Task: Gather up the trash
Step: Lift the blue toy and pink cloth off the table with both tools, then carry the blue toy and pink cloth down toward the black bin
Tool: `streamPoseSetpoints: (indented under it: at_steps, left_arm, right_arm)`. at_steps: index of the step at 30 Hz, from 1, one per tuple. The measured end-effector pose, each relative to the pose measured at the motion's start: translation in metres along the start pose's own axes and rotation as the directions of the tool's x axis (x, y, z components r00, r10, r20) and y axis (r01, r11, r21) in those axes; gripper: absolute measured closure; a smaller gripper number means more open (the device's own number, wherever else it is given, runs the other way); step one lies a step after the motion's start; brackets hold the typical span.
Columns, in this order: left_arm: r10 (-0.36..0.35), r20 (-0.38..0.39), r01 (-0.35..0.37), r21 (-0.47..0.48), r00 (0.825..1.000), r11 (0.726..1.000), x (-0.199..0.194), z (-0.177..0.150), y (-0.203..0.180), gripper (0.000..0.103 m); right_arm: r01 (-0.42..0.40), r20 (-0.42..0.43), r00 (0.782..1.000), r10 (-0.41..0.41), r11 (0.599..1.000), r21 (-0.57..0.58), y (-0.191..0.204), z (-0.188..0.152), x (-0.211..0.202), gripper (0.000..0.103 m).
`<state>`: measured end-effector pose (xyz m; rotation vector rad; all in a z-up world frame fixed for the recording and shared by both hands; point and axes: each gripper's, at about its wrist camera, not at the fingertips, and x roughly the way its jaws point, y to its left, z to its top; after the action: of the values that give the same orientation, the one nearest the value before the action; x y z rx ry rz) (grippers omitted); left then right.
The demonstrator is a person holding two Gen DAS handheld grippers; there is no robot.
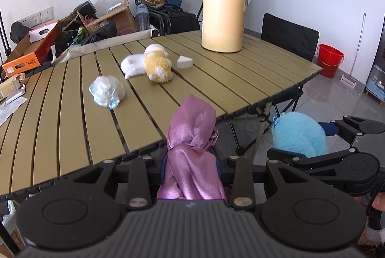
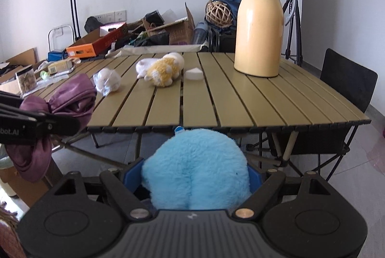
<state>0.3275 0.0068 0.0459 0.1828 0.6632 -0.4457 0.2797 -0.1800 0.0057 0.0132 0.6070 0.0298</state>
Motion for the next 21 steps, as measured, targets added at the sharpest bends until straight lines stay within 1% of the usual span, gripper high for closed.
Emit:
streamPoseSetpoints:
  at_steps: [5, 8, 11, 15, 19, 21]
  left_arm:
    - [0.025, -0.013, -0.026, -0.022, 1.000, 0.999, -0.003, -0.001, 0.001, 0.068]
    - [0.058, -0.027, -0.059, -0.043, 0.998, 0.997, -0.004, -0.001, -0.007, 0.068]
    - [0.094, -0.048, -0.098, -0.089, 0.994, 0.991, -0.007, -0.006, -0.018, 0.068]
    - [0.086, -0.057, -0.094, -0.151, 0.995, 0.984, -0.013, -0.017, -0.034, 0.068]
    - [0.097, -0.069, -0.107, -0.164, 0.993, 0.981, -0.012, -0.021, -0.050, 0.068]
    - [0.106, -0.061, -0.115, -0.176, 0.993, 0.978, -0.015, -0.020, -0.059, 0.068]
  right_arm:
    - [-0.021, -0.029, 0.999, 0.021, 1.000, -0.001, 0.004, -0.010, 0.002, 0.020]
    - [-0.055, -0.036, 0.998, 0.056, 0.998, 0.019, -0.002, -0.016, 0.002, 0.020]
    - [-0.104, -0.041, 0.994, 0.105, 0.994, 0.042, -0.013, -0.026, 0.002, 0.020]
    - [-0.128, -0.054, 0.990, 0.131, 0.991, 0.043, -0.029, -0.038, -0.001, 0.020]
    - [-0.133, -0.063, 0.989, 0.137, 0.988, 0.075, -0.042, -0.053, -0.003, 0.020]
    - [-0.141, -0.069, 0.987, 0.146, 0.987, 0.077, -0.045, -0.061, -0.006, 0.020]
